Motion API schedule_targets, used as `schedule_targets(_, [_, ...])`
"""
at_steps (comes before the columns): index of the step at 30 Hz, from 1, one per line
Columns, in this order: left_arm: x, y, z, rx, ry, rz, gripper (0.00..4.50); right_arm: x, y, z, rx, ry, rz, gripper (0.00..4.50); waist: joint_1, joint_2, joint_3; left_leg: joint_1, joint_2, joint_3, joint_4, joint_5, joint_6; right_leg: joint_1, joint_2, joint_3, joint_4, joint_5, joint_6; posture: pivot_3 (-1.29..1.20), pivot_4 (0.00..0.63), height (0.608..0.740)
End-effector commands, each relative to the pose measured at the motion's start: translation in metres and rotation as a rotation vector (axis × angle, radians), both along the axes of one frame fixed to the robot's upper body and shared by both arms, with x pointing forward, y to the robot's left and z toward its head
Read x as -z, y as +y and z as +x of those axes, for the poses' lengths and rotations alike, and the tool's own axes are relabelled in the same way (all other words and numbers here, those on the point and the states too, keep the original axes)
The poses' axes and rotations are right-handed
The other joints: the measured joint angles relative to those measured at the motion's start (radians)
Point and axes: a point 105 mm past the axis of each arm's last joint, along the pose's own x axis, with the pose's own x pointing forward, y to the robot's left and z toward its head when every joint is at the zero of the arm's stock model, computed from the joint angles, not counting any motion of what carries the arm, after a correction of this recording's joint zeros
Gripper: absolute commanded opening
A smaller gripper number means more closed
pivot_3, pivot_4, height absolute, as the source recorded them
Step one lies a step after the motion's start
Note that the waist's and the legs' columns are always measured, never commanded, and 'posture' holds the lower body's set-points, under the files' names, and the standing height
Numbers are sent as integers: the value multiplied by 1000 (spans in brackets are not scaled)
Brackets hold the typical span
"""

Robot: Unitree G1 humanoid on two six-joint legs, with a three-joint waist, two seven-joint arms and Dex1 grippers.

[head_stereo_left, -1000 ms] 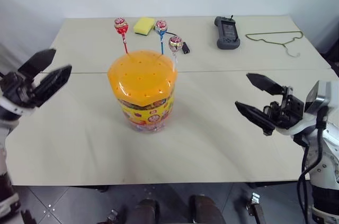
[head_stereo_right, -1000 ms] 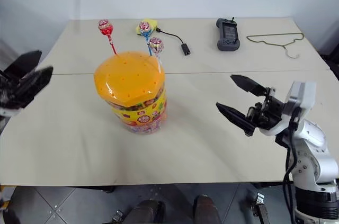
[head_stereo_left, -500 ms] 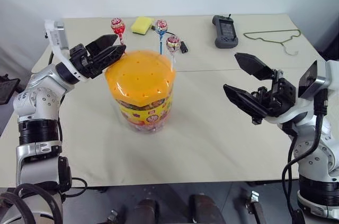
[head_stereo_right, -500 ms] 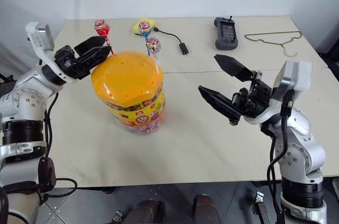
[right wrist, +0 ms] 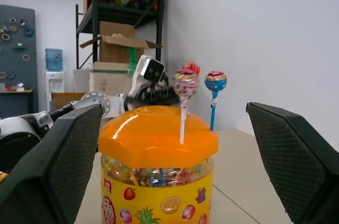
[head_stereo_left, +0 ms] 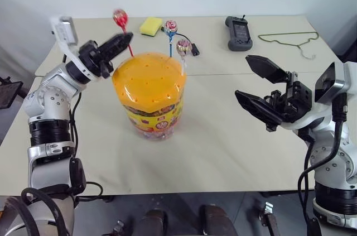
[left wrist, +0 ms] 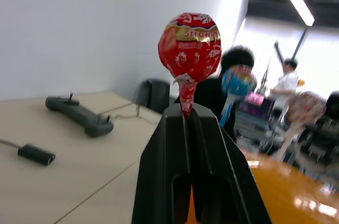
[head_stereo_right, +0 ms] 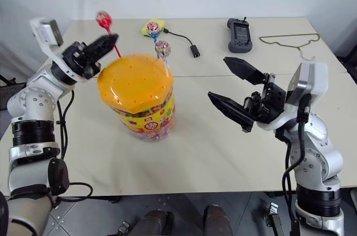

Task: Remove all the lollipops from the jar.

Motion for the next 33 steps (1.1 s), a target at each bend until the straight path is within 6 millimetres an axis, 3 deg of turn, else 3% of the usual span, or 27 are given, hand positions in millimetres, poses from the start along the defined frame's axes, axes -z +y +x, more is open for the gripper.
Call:
schedule_targets(1, [-47, 24, -18, -20, -109, -181, 31, -7, 4, -8, -76, -39, -33, 4500, -1, 0, 0, 0, 0, 0, 0, 0, 0, 0, 0, 0, 0, 0, 0, 0, 150, 740])
schedule_targets(4, [-58, 56, -20, -158, -95, -251, 31, 3, 17, -14, -208, -48, -155, 4500, -11, 0, 0, 0, 0, 0, 0, 0, 0, -1, 0, 0, 0, 0, 0, 0, 150, 740])
schedule_targets(8, [-18, 79, -17, -402, 46, 29, 31, 25, 27, -19, -338, -53, -329, 4500, -28, 0, 0, 4, 0, 0, -4, 0, 0, -2, -1, 2, 2, 0, 0, 0, 150, 740])
schedule_targets(11, [44, 112, -25, -605, 296, 303, 31, 40, 29, -18, -389, -52, -421, 4500, -31, -1, 0, 1, -1, 0, -3, 0, 0, -7, -2, 3, 6, 0, 0, 0, 150, 740])
schedule_targets(16, [137, 151, -93, -792, 689, 697, 31, 59, 27, -5, -363, -32, -462, 4500, -38, -3, 0, 1, 0, -1, -5, -2, -2, -12, -1, 15, 6, 1, -1, 0, 150, 740])
schedule_targets(19, [170, 161, -122, -848, 802, 778, 31, 76, 20, 5, -321, -21, -491, 4500, -19, -4, 0, 1, 0, -2, -4, -2, -2, -10, -1, 15, 3, 1, -2, 0, 150, 740])
schedule_targets(22, [186, 159, -132, -833, 824, 818, 31, 85, 14, 8, -302, -12, -521, 4500, 13, -3, 1, 1, 0, -2, -3, -2, -2, -8, -2, 15, -3, 1, -3, 0, 150, 740])
schedule_targets(25, [194, 166, -134, -858, 834, 793, 663, 84, 12, 11, -270, -13, -520, 4500, 28, -4, 1, 1, 0, -2, -2, -2, -2, -7, -2, 15, -4, 2, -3, 0, 150, 740])
schedule_targets(28, [198, 172, -133, -863, 824, 793, 1582, 76, 12, 14, -244, -8, -486, 4500, 26, -3, 1, 2, 0, -2, -3, -2, -2, -8, -1, 15, -3, 2, -4, 0, 150, 740])
schedule_targets(30, [192, 172, -129, -842, 744, 782, 2185, 68, 12, 17, -206, 12, -455, 4500, 24, -3, 1, 2, 0, -2, -4, -2, -2, -9, -1, 15, -3, 2, -4, 0, 150, 740])
schedule_targets(33, [163, 156, -124, -749, 510, 703, 3111, 50, 15, 19, -177, 25, -365, 4500, 19, -3, 1, 1, 0, -1, -4, -2, -2, -9, -1, 14, -4, 2, -4, 0, 150, 740])
